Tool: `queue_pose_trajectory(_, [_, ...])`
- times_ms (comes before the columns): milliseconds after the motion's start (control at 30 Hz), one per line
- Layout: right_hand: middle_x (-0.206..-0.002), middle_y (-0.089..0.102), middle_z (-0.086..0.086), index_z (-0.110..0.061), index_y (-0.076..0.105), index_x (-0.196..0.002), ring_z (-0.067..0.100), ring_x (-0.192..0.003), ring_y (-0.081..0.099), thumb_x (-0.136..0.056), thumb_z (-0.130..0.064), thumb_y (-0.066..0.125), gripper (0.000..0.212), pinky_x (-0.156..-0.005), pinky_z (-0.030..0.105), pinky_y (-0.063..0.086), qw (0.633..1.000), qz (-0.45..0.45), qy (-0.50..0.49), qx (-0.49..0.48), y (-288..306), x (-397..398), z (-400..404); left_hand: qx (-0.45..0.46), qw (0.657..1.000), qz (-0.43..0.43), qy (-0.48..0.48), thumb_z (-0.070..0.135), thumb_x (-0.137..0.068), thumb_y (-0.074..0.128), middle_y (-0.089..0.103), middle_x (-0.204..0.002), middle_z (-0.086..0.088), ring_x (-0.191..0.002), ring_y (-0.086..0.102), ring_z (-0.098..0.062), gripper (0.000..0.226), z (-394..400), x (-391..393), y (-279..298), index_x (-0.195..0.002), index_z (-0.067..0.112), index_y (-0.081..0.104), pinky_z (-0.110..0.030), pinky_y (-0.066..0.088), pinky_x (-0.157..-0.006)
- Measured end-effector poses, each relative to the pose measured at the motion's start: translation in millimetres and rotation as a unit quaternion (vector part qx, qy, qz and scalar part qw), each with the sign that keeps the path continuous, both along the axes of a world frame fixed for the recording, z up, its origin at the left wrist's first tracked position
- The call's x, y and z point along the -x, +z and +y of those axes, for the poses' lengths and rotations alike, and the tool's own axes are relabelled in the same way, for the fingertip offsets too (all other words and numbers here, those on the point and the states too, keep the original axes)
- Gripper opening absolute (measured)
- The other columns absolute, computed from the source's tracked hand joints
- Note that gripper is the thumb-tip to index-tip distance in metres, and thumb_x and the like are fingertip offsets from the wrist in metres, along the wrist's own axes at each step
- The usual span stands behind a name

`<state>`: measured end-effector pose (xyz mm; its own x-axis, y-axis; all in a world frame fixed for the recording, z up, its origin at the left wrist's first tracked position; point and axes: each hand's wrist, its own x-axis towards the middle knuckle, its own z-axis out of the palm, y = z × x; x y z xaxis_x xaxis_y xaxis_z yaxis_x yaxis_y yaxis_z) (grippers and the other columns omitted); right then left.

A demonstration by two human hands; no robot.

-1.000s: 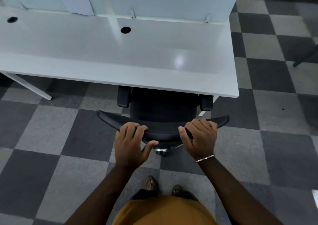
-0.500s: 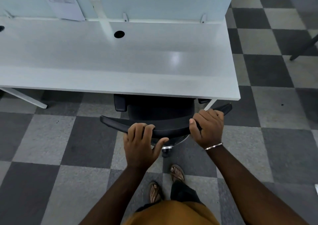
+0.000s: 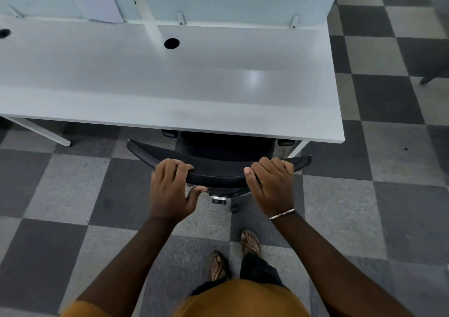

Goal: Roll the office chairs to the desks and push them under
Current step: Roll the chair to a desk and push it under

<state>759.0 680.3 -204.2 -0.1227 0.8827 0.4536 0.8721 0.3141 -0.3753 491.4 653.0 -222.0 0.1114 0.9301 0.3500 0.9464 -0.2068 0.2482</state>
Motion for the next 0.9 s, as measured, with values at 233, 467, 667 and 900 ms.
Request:
queue_pose_trajectory(233, [-0.066, 0.042, -0.007, -0.022, 0.052, -0.065, 0.016, -0.066, 0.040, -0.103, -0.029, 0.057, 0.039, -0.074, 0.035, 0.028, 0.999, 0.005, -0.032, -0.014, -1.2, -11.1, -24.2, 0.019, 1.000, -0.023, 0.006, 0.073, -0.094, 0.048, 0.059, -0.113, -0.008, -0.108, 0.055, -0.029, 0.068, -39.7, -19.3, -2.9, -0.110, 0.009, 0.068, -0.044, 0.043, -0.084])
queue_pose_trajectory(467, [-0.061, 0.040, -0.005, -0.021, 0.051, -0.061, 0.017, -0.057, 0.035, -0.097, -0.028, 0.053, 0.037, -0.059, 0.034, 0.027, 0.999, -0.031, -0.016, -0.029, 0.3, -26.5, -27.9, -0.026, 0.999, -0.028, -0.008, 0.074, -0.090, 0.051, 0.063, -0.106, -0.007, -0.099, 0.059, -0.030, 0.068, -45.1, -29.2, -5.8, -0.102, 0.009, 0.071, -0.046, 0.043, -0.075])
queue_pose_trajectory(667, [-0.061, 0.043, -0.002, -0.020, 0.050, -0.062, 0.022, -0.056, 0.039, -0.095, -0.024, 0.051, 0.034, -0.060, 0.035, 0.026, 0.998, -0.026, -0.011, -0.052, 1.7, -44.1, 16.2, -0.052, 0.998, -0.036, 0.009, 0.071, -0.088, 0.060, 0.065, -0.106, -0.008, -0.103, 0.059, -0.032, 0.062, -19.0, -53.4, -7.7, -0.106, 0.011, 0.067, -0.044, 0.043, -0.080])
queue_pose_trajectory(900, [-0.062, 0.041, -0.001, -0.020, 0.046, -0.062, 0.022, -0.057, 0.038, -0.097, -0.026, 0.049, 0.035, -0.060, 0.036, 0.028, 0.998, -0.012, -0.035, -0.051, 4.6, -10.8, 39.7, -0.043, 0.999, -0.023, -0.005, 0.073, -0.093, 0.047, 0.062, -0.106, -0.012, -0.101, 0.058, -0.033, 0.070, 24.5, -14.0, -8.9, -0.103, 0.007, 0.069, -0.047, 0.043, -0.080])
